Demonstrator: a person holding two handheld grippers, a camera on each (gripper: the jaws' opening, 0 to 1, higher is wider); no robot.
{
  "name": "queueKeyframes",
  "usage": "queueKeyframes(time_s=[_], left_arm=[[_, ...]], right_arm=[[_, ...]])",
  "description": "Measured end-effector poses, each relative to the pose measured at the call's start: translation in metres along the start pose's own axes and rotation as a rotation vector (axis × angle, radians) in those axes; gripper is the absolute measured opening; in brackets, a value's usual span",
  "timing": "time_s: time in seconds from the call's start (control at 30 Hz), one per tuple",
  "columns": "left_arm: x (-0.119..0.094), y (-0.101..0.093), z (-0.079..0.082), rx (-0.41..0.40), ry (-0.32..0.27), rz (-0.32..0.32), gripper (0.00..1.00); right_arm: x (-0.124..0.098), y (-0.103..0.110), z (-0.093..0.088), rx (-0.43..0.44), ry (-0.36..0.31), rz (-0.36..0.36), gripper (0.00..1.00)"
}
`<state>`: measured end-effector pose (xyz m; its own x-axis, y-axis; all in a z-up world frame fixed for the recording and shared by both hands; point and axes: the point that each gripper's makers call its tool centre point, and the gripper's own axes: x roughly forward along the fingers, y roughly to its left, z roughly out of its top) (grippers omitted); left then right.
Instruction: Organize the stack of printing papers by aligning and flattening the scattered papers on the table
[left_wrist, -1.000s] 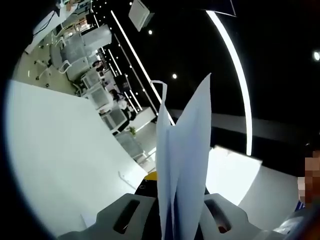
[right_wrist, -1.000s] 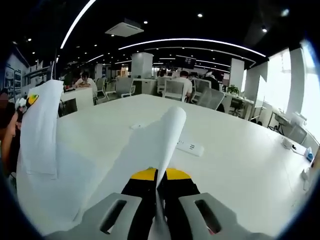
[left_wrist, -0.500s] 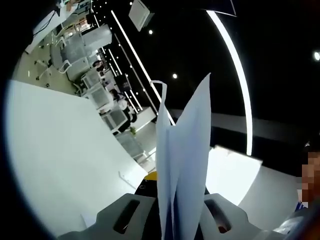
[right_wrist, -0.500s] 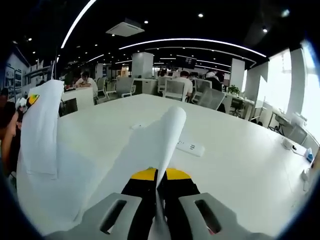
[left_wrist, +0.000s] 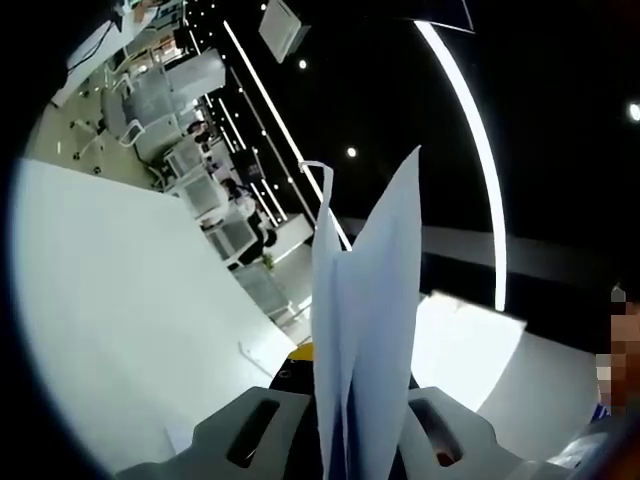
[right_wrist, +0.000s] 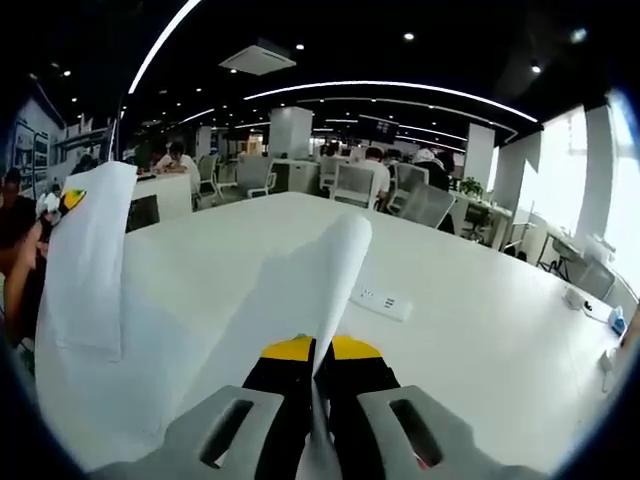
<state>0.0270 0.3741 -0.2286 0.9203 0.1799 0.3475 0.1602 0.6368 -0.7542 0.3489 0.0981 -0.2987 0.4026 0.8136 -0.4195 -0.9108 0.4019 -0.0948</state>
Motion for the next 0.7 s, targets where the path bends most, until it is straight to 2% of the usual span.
queueKeyframes(time_s=[0.33,0.7], left_arm=[[0.0015,0.0008,-0.0039,-0.003,0.004,0.003,0.06],[0.0013,0.0022,-0.0044,-0.005,0.010,0.007,0.06]], right_arm=[[0.0039,0.0069,0.0039,-0.026,0.005,0.022,0.00],[0.0016,0.0058,0.0047,-0.027,0.003,0.015,0.00]])
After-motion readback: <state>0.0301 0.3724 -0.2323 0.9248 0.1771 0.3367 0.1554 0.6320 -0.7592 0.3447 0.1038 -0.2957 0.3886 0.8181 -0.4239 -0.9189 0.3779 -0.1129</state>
